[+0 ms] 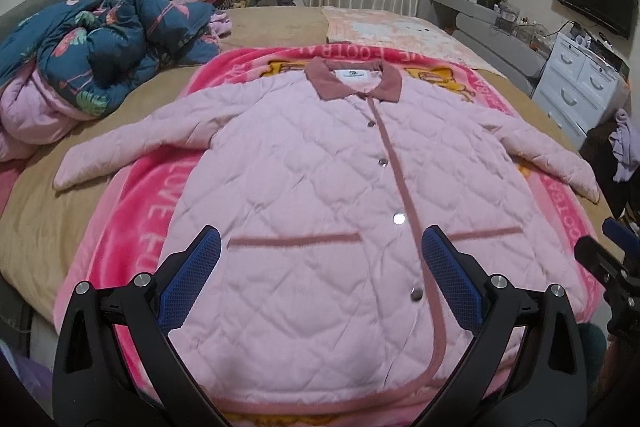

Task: Fold large clothes
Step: 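Move the right tool toward the sleeve cuff of the pink jacket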

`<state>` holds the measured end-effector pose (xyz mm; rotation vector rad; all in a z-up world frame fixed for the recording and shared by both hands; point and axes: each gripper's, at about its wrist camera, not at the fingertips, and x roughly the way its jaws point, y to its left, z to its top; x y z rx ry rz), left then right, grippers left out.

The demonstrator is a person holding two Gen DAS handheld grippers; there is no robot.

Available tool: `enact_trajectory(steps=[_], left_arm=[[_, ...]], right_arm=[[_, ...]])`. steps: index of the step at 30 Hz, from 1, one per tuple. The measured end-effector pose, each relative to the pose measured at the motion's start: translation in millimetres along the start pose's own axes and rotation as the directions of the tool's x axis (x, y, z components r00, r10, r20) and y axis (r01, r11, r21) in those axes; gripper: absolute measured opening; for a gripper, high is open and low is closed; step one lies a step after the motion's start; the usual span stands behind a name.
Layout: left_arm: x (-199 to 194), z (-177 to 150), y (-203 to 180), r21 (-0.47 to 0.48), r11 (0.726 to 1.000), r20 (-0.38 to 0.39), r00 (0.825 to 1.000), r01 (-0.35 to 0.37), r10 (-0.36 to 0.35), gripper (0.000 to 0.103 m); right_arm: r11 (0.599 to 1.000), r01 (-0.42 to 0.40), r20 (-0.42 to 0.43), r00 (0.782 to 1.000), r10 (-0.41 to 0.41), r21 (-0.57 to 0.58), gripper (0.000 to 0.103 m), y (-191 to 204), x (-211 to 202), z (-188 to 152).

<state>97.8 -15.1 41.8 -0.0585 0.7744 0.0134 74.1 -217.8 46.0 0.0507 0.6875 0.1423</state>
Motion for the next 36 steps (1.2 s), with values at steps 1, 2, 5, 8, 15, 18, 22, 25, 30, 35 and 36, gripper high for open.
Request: enact_trajectory(steps=[1,2,5,8,15,18,22,25,30,35,36], left_arm=[[2,5,0,-0.004,1.000,-0.002,1.000,0.006,-0.006,0.094],[4,8,-1,-0.006,1.000,-0.003,1.000,0.010,-0.010,0.094],[12,21,-4,-0.001,1.000,-0.006,1.000,0.003,-0.003,0.094],[20,33,-7,0.002,1.000,-0.008,1.000,-0.005,0.005,0.094],[38,61,-18,0.005,1.000,-0.017,1.000,0.025,-0.025,0.094],[46,74,-25,0.013,1.000,-0.012,1.000,0.015,-0.015,0.094],[60,93,-36,0.021,1.000,-0.010,1.000,0.011,-0.010,0.094],[69,107,-44,0.022,1.000,-0.005,1.000,0.014,-0.014,0.094],[88,127,-58,0.021,1.000,-0.001,1.000,0.018,-0.018,0.094],[113,144,-81,0.044,0.999,-0.009,1.000,0.011,-0.010,0.094],[117,145,-85,0.050,0.999,-0.013,1.000,0.013,-0.012,0.094]], right_arm=[[1.000,-0.003,0.002,1.000,0.003,0.000,0.099,0,3,5],[1.000,-0.005,0.006,1.000,0.005,0.003,0.099,-1,5,11],[1.000,-0.006,0.020,1.000,0.006,0.005,0.099,-4,10,27],[1.000,-0.008,0.025,1.000,0.008,0.013,0.099,-7,16,40],[0.999,-0.018,0.023,1.000,0.017,0.050,0.099,-17,40,72],[0.998,-0.008,0.030,1.000,0.006,0.060,0.099,-22,50,87],[0.995,-0.006,0.034,0.999,0.002,0.097,0.099,-33,63,108],[0.992,0.008,0.048,0.999,-0.014,0.127,0.099,-45,72,127],[0.985,0.036,0.068,0.997,-0.048,0.172,0.099,-69,87,151],[0.976,0.067,0.062,0.995,-0.082,0.209,0.099,-97,106,163],[0.973,0.073,0.062,0.994,-0.088,0.218,0.099,-102,109,165]])
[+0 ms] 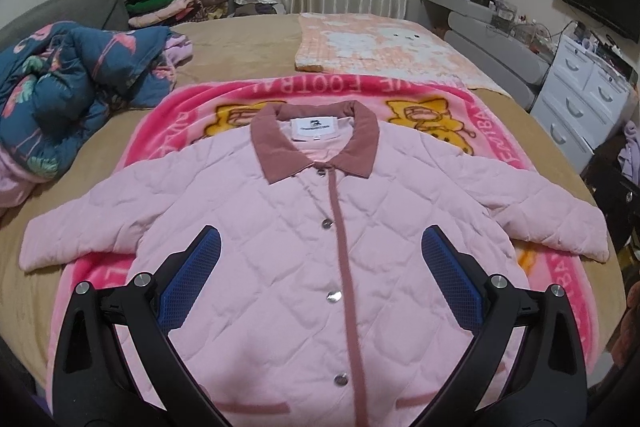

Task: Fold large clothes
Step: 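Move the right tool toward the sleeve cuff of the pink jacket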

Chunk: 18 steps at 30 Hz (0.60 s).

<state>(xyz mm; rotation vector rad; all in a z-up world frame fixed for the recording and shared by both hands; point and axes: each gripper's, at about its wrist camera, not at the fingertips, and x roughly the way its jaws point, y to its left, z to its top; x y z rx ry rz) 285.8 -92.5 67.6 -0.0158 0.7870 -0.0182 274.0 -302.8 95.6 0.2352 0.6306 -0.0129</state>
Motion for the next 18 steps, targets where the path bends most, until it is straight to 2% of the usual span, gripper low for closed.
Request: enact_trajectory(steps=[8,14,18], left_arm=[[41,12,-39,0.028,0.999,-0.047,0.999,0.026,-0.025,0.094],[66,14,-77,0.078,0.996,-0.056,0.998,0.035,-0.030,0.094],[83,14,-100,0.094,0.995,-0.075,0.996,0.045,-0.038,0.094]], right_arm=[[0.992,0.077,-0.018,0.997,-0.076,0.100,0.099,-57,33,11],[0.966,0.205,-0.025,0.979,-0.203,0.160,0.099,-104,54,7],[0.948,0.247,-0.038,0.969,-0.245,0.200,0.099,-130,62,4]])
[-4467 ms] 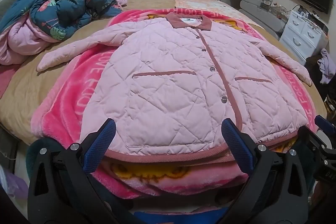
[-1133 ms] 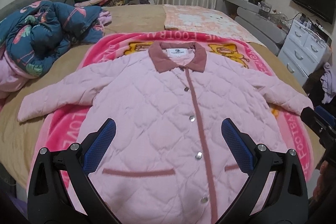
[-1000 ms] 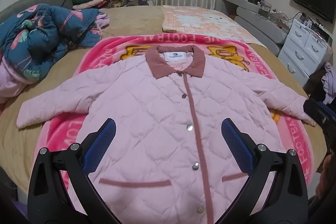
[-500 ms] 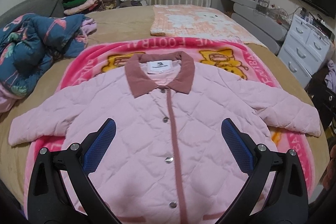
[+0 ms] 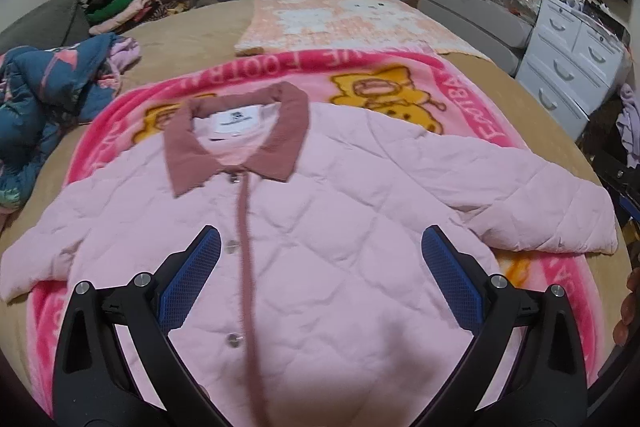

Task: Fold large clothes
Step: 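Move the right tool toward the sleeve cuff of the pink jacket, then close the right gripper on the jacket sleeve cuff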

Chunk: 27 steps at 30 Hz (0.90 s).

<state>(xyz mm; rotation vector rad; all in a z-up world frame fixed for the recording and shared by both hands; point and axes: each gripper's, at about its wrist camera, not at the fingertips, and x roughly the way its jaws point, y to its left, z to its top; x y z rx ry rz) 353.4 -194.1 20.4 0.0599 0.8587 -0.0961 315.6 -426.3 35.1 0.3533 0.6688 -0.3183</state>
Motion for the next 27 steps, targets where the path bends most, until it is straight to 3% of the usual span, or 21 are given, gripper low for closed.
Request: enact_trajectory(steps=[6,13,18,27], left_arm=[[24,3,-35,0.037,0.999,-0.019,1.000,0.013,-0.012,0.094],[49,0,-62,0.053,0.998,-0.060,0.998,0.015,-0.012,0.094],[65,0,-72,0.065,0.998,-0.083,0.997,0.015,-0.010,0.094],[91,9,-69,0.073,0.997,-0.125,0.992,-0.016,0.025,0.094]], right_arm=[[0.995,0.074,0.012,0.997,-0.075,0.061,0.099,-38,14,4],[0.964,0.153,-0.050,0.988,-0.146,0.218,0.099,-103,43,-1],[0.903,0.179,-0.114,0.983,-0.146,0.390,0.099,-151,64,-13],[0.781,0.229,-0.189,0.971,-0.144,0.581,0.099,-206,89,-34]])
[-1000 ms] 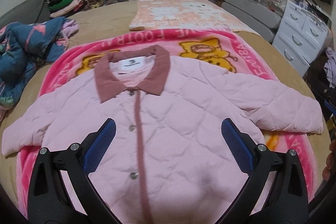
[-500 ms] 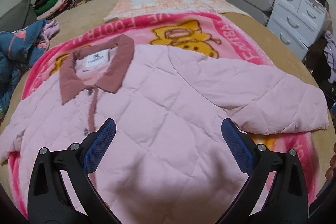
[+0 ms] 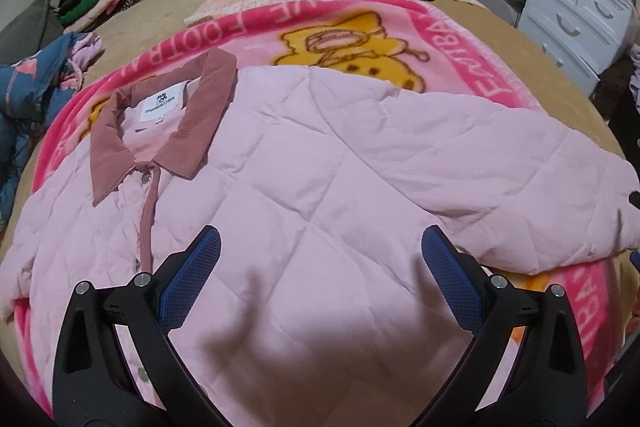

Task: Fold large clothes
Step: 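Close the right gripper on the jacket sleeve cuff, then lift the sleeve with the right gripper and fold it across the jacket front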

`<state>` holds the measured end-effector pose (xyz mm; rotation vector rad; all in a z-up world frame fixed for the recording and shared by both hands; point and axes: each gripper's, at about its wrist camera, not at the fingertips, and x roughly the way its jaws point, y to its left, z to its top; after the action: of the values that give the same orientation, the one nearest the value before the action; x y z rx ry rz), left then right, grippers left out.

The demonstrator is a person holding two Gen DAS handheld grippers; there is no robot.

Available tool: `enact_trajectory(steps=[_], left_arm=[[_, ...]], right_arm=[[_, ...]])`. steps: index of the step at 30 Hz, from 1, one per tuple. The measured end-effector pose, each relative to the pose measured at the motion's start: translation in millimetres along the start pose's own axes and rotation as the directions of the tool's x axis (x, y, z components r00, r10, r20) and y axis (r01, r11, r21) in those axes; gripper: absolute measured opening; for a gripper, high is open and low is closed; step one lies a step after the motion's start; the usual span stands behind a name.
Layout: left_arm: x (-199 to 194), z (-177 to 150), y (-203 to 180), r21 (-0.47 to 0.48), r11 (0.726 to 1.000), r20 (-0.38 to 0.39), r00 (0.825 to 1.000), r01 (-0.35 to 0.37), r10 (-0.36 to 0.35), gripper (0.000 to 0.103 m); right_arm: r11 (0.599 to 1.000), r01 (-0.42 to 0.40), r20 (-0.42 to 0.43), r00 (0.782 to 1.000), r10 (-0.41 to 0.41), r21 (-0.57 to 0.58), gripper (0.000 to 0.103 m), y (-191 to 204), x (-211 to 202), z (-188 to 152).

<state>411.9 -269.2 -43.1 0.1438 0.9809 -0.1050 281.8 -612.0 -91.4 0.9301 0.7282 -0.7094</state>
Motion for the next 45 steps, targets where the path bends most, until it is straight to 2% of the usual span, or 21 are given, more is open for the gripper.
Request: enact_trajectory(steps=[4,8,11,12,16,17,22,24,27,31,36,45], left_arm=[[6,6,12,-0.006,0.999,-0.007,0.999,-0.033,0.033,0.094],[4,8,28,-0.020,0.999,-0.007,0.999,-0.032,0.032,0.094],[-5,6,42,-0.023,0.999,0.003,1.000,-0.030,0.030,0.094],[-7,5,46,-0.025,0.999,0.008,0.999,-0.030,0.031,0.094],[-17,-1,66,-0.041,0.999,0.011,1.000,-0.022,0.022,0.094],[-21,-3,73,-0.046,0.999,0.015,1.000,-0.021,0.021,0.094],[-37,-11,101,-0.063,0.998,0.032,0.999,-0.024,0.026,0.094],[-45,-13,113,-0.075,0.997,0.042,0.999,-0.003,0.006,0.094],[-59,-16,126,-0.070,0.997,0.068,0.998,0.019,-0.014,0.094],[-75,-15,141,-0.060,0.998,0.102,0.995,0.008,-0.002,0.094],[-89,-11,161,-0.093,0.996,0.136,0.991,0.012,0.001,0.094],[-107,-12,199,-0.141,0.990,0.154,0.988,0.018,0.004,0.094]], right_arm=[[0.998,-0.002,-0.035,0.999,0.005,0.070,0.099,-17,24,7],[0.991,-0.060,0.002,0.998,0.060,0.123,0.097,-30,35,15],[0.985,-0.115,0.044,0.993,0.110,0.128,0.064,-35,33,21],[0.979,-0.151,0.054,0.988,0.145,0.139,0.047,-39,34,22],[0.962,-0.241,0.093,0.969,0.230,0.126,0.022,-43,22,24],[0.961,-0.259,0.116,0.962,0.248,0.094,0.021,-40,12,26],[0.932,-0.353,0.208,0.908,0.363,-0.085,0.017,-3,-49,20],[0.911,-0.375,0.227,0.885,0.406,-0.170,0.016,15,-73,11],[0.887,-0.373,0.237,0.867,0.438,-0.273,0.015,43,-101,-1],[0.834,-0.351,0.247,0.842,0.480,-0.426,0.015,88,-138,-26],[0.760,-0.335,0.207,0.830,0.517,-0.557,0.015,132,-165,-54],[0.642,-0.333,0.151,0.802,0.578,-0.690,0.015,204,-202,-97]])
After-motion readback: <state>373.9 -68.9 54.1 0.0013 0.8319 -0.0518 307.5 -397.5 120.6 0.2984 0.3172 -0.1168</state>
